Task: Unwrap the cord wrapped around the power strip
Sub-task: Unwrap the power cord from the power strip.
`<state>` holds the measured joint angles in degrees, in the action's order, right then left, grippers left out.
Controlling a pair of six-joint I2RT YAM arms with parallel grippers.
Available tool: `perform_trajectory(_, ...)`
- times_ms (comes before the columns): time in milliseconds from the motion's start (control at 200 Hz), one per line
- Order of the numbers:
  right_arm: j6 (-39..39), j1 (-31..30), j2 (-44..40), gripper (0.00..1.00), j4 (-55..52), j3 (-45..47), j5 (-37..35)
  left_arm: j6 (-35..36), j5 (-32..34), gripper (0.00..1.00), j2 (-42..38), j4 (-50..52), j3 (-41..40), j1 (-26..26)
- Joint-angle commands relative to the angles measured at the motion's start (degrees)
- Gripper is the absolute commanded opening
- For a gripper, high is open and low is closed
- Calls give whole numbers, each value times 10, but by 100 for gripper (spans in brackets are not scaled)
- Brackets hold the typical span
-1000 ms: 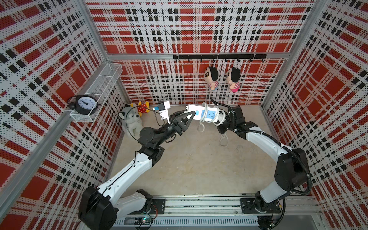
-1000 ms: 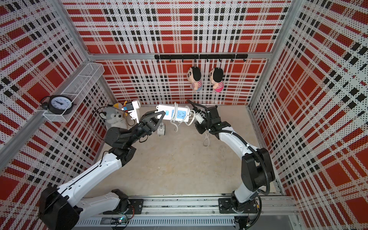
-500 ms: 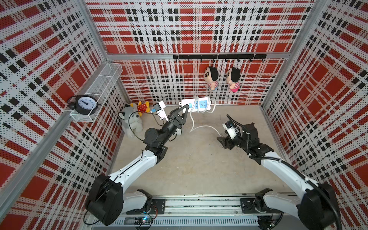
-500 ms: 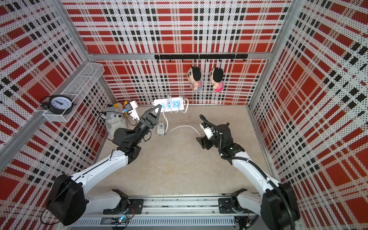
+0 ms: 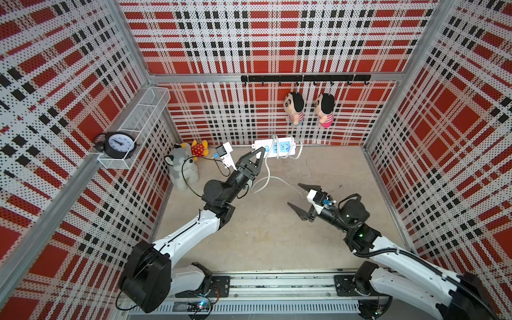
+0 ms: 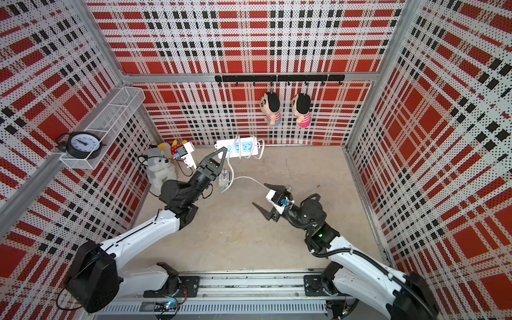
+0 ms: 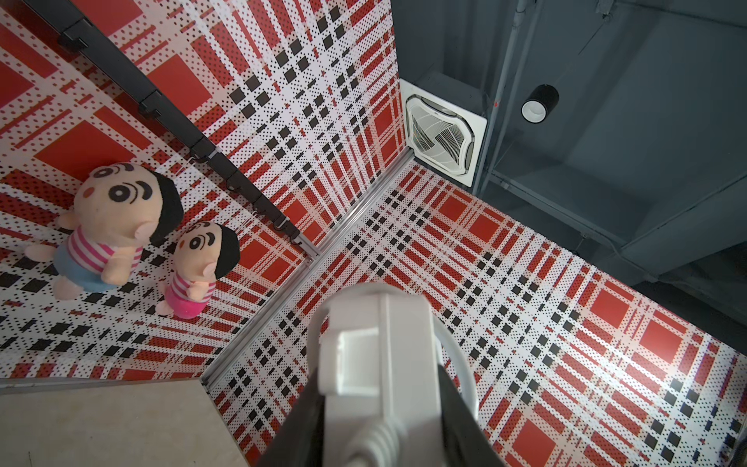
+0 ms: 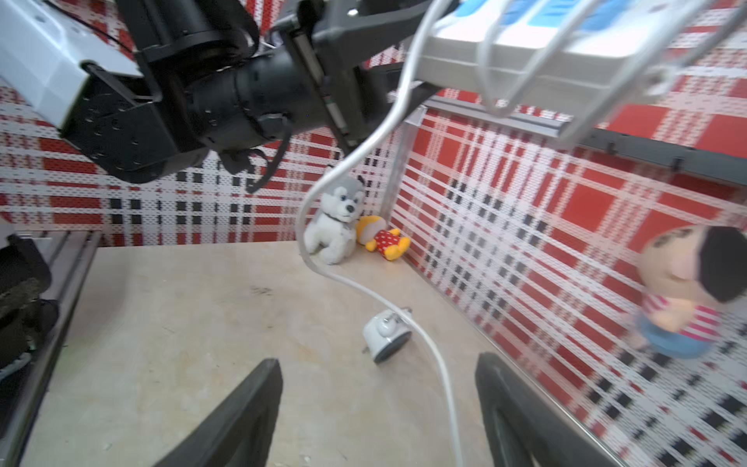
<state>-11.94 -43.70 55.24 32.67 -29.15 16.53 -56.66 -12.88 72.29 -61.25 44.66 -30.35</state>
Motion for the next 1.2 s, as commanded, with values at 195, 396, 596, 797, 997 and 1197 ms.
perform_trajectory(195,92,-91,206,78,322,-37,-56,-1,17,0,-14,-21,11,-17)
perform_trajectory(396,150,-96,301,76,406,-81,-63,2,18,0,-16,-19,16,-24)
perform_trajectory(596,214,-100,386,66,497,-121,-96,5,20,0,-22,-20,5,-26)
perform_trajectory(797,239,-100,436,29,525,-145,-97,6,20,0,-25,-19,2,-26)
perform_trajectory(997,243,-101,440,0,546,-126,-87,6,20,0,-29,-18,-3,-19)
perform_trajectory(1197,222,-101,390,0,551,-56,-80,10,22,0,-35,-7,-8,-6)
